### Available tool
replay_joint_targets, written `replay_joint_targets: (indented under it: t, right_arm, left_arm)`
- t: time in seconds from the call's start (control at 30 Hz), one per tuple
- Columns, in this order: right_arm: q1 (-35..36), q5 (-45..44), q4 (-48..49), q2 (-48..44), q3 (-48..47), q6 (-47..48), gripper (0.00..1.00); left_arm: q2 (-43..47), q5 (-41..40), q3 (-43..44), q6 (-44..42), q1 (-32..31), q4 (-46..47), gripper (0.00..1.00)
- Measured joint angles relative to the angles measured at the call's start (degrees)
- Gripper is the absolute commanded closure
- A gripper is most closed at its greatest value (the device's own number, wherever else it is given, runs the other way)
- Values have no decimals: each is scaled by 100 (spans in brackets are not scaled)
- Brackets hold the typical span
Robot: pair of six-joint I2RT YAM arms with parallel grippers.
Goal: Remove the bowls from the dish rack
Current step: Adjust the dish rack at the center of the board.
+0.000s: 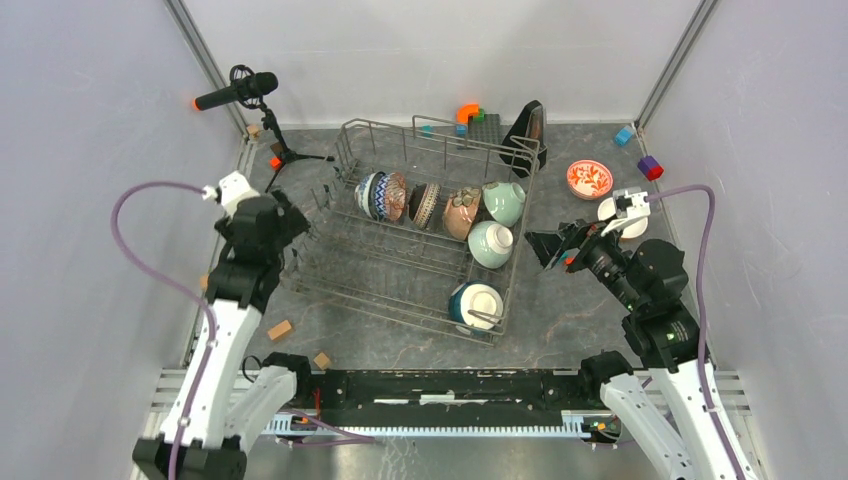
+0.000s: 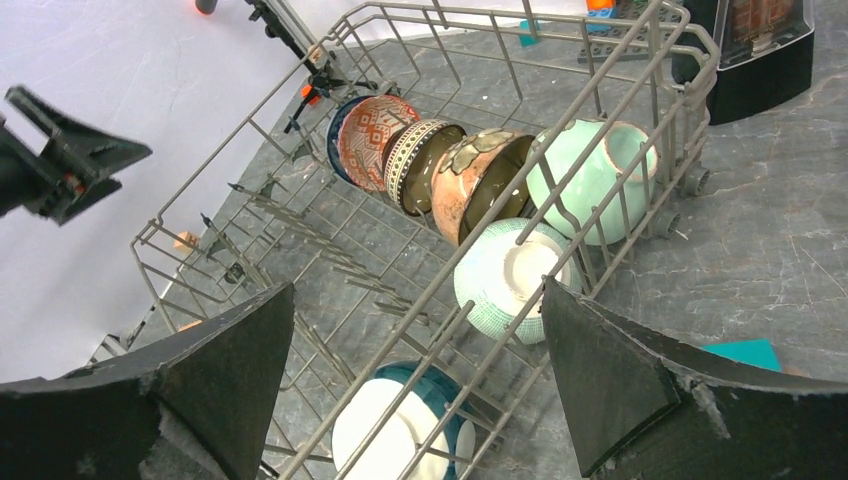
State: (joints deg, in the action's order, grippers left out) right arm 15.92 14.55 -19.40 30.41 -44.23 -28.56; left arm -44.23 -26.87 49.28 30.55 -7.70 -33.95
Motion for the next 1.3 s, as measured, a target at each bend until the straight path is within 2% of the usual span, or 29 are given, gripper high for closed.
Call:
replay_joint_targets:
  t: [0.1, 0.27, 0.33, 0.47, 0.53, 0.67, 0.87, 1.03, 1.3]
  right_arm:
    - [26, 22, 11, -129, 127, 17, 2]
    - [153, 33, 4, -251, 280, 90, 2]
    - [221, -9, 0, -306, 286, 151, 2]
    - [317, -111, 2, -422, 286, 254, 2]
    - [350, -138, 11, -435, 289, 295, 2]
    - [358, -160, 59, -417, 356, 319, 2]
    - [413, -160, 170, -201, 380, 334, 2]
    - [468, -155, 225, 52, 376, 332, 2]
    - [535, -170, 219, 433, 175, 334, 2]
  left_arm:
    - [-824, -133, 354, -330, 2, 291, 6]
    - [-2385, -92, 708, -883, 2, 573, 14]
    - [-2793, 2, 719, -1058, 2, 588, 18]
    - [-3067, 50, 717, -1268, 2, 616, 31]
    - [-3075, 46, 695, -1322, 2, 691, 40]
    - [-2981, -92, 496, -1375, 22, 857, 68]
    - [-2212, 297, -7, -2079, -44, 772, 98]
    - [-1530, 872, -319, -2138, -168, 444, 98]
    - [-717, 1045, -721, -1213, -175, 188, 98]
